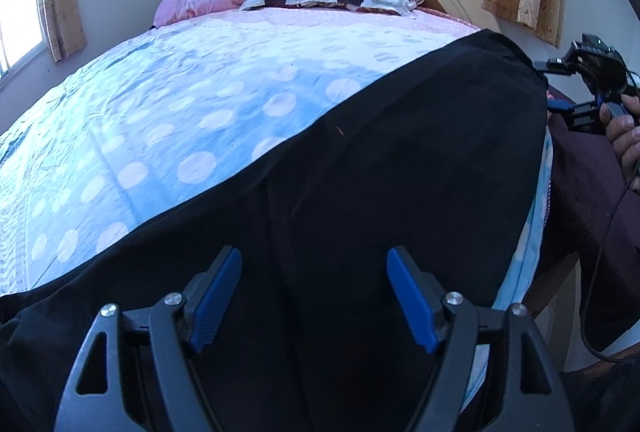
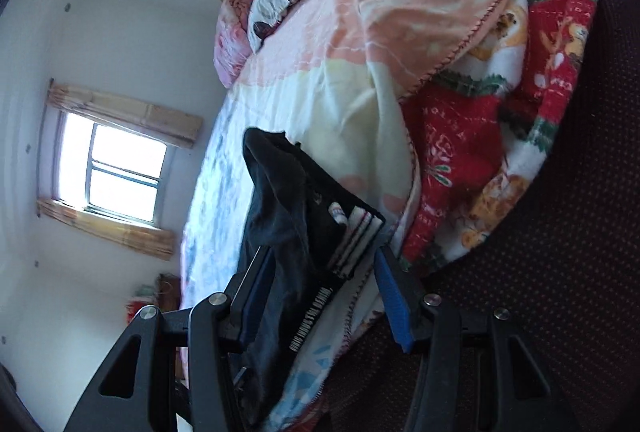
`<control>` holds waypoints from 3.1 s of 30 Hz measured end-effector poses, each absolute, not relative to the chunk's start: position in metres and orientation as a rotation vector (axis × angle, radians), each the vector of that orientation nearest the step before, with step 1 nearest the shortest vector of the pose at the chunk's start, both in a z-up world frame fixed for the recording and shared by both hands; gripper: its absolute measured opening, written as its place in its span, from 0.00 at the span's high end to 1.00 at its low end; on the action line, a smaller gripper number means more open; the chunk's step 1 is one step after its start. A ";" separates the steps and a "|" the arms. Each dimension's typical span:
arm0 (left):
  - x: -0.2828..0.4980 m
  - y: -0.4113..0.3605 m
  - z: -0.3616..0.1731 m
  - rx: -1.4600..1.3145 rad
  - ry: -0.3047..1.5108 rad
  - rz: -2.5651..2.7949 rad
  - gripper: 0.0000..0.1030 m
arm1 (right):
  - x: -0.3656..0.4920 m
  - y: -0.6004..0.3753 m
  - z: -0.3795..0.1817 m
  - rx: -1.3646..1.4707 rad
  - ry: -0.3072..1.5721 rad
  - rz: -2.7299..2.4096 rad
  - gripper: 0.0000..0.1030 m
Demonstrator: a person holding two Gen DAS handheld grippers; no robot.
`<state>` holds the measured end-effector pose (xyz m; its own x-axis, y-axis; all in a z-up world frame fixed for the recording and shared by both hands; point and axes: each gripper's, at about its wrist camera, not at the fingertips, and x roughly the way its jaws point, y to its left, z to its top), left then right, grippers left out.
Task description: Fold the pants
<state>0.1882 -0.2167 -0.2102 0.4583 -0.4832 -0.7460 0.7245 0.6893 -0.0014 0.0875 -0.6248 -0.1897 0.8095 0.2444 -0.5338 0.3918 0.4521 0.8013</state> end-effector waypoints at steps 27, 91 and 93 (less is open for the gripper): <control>0.197 -0.121 -0.194 -0.113 0.881 -0.801 0.23 | 0.149 -0.347 -0.111 0.148 0.729 0.340 0.85; 0.199 -0.034 -0.219 -0.208 1.004 -0.587 0.86 | 0.166 -0.327 -0.195 0.138 0.923 0.322 0.48; 0.194 -0.035 -0.213 -0.179 0.982 -0.584 0.82 | 0.165 -0.326 -0.190 0.128 0.913 0.313 0.48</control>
<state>0.1942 -0.0349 -0.2128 0.4170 -0.5409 -0.7304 0.3837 0.8333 -0.3980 0.1651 -0.3259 -0.1900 0.5701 0.3196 -0.7569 -0.2113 0.9473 0.2408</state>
